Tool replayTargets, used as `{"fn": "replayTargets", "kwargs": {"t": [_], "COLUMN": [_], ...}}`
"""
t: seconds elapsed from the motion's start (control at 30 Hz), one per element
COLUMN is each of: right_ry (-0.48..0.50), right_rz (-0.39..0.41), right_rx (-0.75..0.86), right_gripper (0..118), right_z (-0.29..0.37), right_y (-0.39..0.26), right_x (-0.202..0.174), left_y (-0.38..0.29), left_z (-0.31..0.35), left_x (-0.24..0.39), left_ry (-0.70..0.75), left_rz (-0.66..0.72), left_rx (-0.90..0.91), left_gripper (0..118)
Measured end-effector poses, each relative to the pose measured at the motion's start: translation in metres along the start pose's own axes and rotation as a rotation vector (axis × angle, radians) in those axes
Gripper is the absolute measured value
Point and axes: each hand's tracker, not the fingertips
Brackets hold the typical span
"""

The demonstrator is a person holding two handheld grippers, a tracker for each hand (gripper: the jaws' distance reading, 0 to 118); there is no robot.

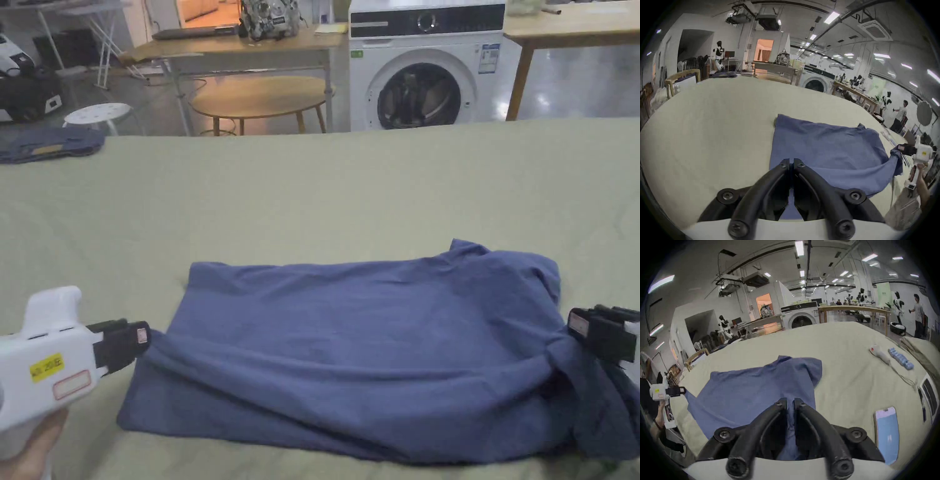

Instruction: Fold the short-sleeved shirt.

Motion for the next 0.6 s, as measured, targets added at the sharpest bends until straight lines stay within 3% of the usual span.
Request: {"fn": "replayTargets", "kwargs": {"t": [0.07,0.2,0.23,0.27,0.33,0.5,0.53,0.6], "right_ry": [-0.015,-0.065,-0.085,-0.117,-0.175,-0.170,-0.137,-0.173], "right_rz": [-0.047,-0.039,-0.018,0.017,0.084,0.118,0.138,0.210], "right_rx": [-0.018,-0.029,-0.033,-0.035,-0.069,-0.008,0.022,0.109], "right_gripper": [8,8,13,31,80,80,79,79], "right_z": [-0.017,-0.039,-0.042,-0.044,-0.045,-0.017,-0.005,0.021], "right_y": [0.008,0.010,0.007,0.005,0.002,-0.018,-0.024,-0.039], "right_x": [0.005,0.010,0.013,0.014,0.015,0.026,0.022,0.007], "left_y": [0.009,0.014,0.014,0.012,0.010,-0.007,-0.013,-0.024], "left_z": [-0.013,-0.031,-0.033,-0.029,-0.022,0.032,0.050,0.075], "left_x": [-0.007,-0.013,-0.017,-0.012,-0.016,-0.007,-0.001,0.017], "left_ry": [0.040,0.037,0.030,0.026,0.022,-0.005,-0.015,0.012], "left_rz": [-0.018,0.018,0.019,0.021,0.023,0.007,-0.018,-0.087], "left_rx": [-0.004,-0.041,-0.059,-0.047,-0.026,0.172,0.207,0.256], "left_gripper": [0,0,1,13,57,58,58,58]}}
